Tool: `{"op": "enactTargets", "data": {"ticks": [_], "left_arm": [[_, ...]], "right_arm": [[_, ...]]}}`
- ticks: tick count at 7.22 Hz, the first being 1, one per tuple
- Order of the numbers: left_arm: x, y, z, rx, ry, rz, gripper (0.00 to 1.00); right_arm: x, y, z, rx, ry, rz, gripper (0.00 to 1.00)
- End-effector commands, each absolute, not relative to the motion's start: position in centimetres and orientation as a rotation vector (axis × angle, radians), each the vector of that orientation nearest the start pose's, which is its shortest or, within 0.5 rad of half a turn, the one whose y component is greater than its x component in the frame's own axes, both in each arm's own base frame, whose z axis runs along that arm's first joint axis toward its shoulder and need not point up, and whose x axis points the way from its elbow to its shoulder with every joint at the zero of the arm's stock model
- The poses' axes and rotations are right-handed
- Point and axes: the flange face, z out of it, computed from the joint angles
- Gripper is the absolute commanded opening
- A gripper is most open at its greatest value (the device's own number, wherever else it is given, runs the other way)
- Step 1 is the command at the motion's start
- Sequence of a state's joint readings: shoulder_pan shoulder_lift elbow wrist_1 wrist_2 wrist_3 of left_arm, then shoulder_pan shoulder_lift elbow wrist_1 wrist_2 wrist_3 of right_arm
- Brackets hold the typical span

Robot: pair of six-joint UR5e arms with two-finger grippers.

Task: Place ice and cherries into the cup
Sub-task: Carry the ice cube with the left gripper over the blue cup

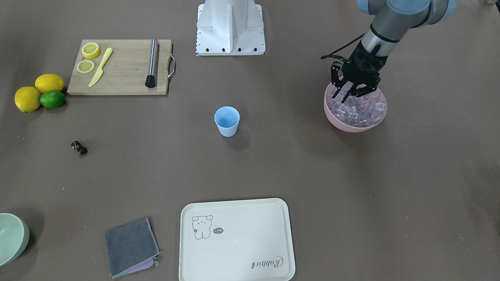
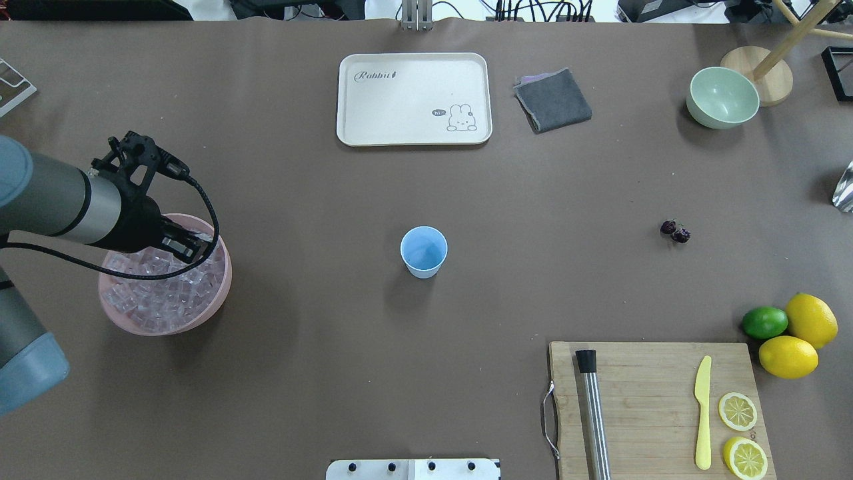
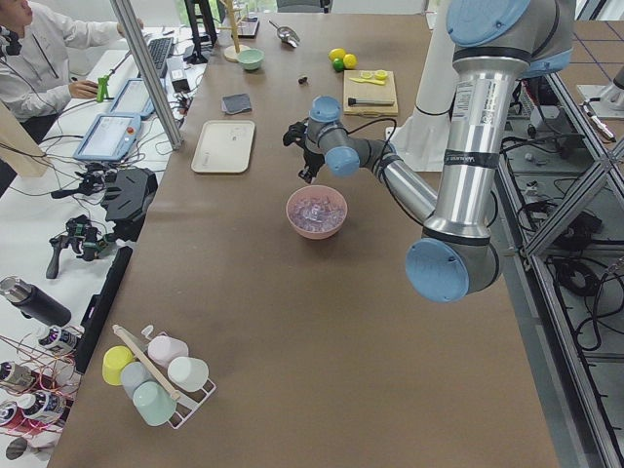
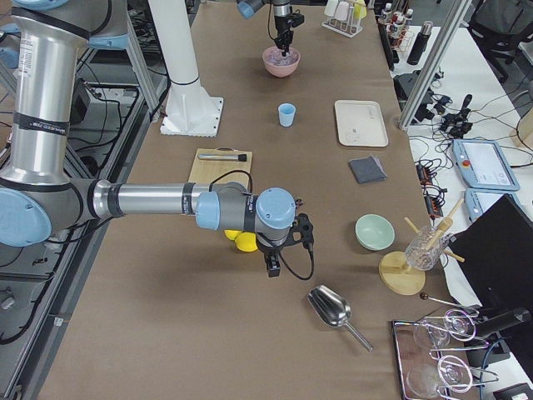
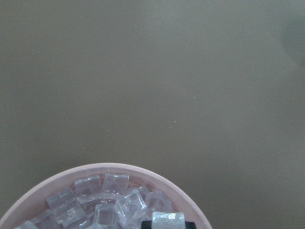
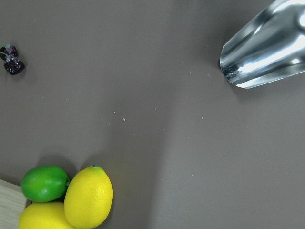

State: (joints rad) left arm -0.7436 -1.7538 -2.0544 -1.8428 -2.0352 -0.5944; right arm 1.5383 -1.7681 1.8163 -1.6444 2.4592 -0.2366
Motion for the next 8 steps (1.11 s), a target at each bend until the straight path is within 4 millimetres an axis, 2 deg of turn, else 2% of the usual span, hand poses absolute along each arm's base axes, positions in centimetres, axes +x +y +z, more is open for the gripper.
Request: {"op": "enactTargets", "data": {"ticks": [1, 2, 4, 5, 6, 8], "left_arm": [[36.0, -45.0, 20.2, 0.356, 0.985, 0.328, 0.00], [40.2, -44.1, 17.7, 0.313, 1.003, 0.317, 0.00], [48.7, -44.1, 11.4, 0.272, 1.021, 0.231, 0.00], [51.9, -43.7, 10.2, 0.263, 1.007, 0.218, 0.00], [53.8, -42.5, 10.3, 0.271, 0.993, 0.231, 0.00], [54.2, -42.9, 11.0, 0.277, 0.975, 0.234, 0.00]], "right_arm": [[4.2, -41.1, 61.1, 0.091, -0.887, -0.245, 1.00], [4.2, -41.2, 60.2, 0.107, -0.886, -0.252, 1.00], [4.2, -41.2, 59.9, 0.114, -0.885, -0.255, 1.00], [4.2, -41.2, 59.8, 0.114, -0.885, -0.256, 1.00], [4.2, -41.2, 59.9, 0.114, -0.884, -0.256, 1.00], [4.2, -41.2, 59.9, 0.114, -0.885, -0.255, 1.00]]}}
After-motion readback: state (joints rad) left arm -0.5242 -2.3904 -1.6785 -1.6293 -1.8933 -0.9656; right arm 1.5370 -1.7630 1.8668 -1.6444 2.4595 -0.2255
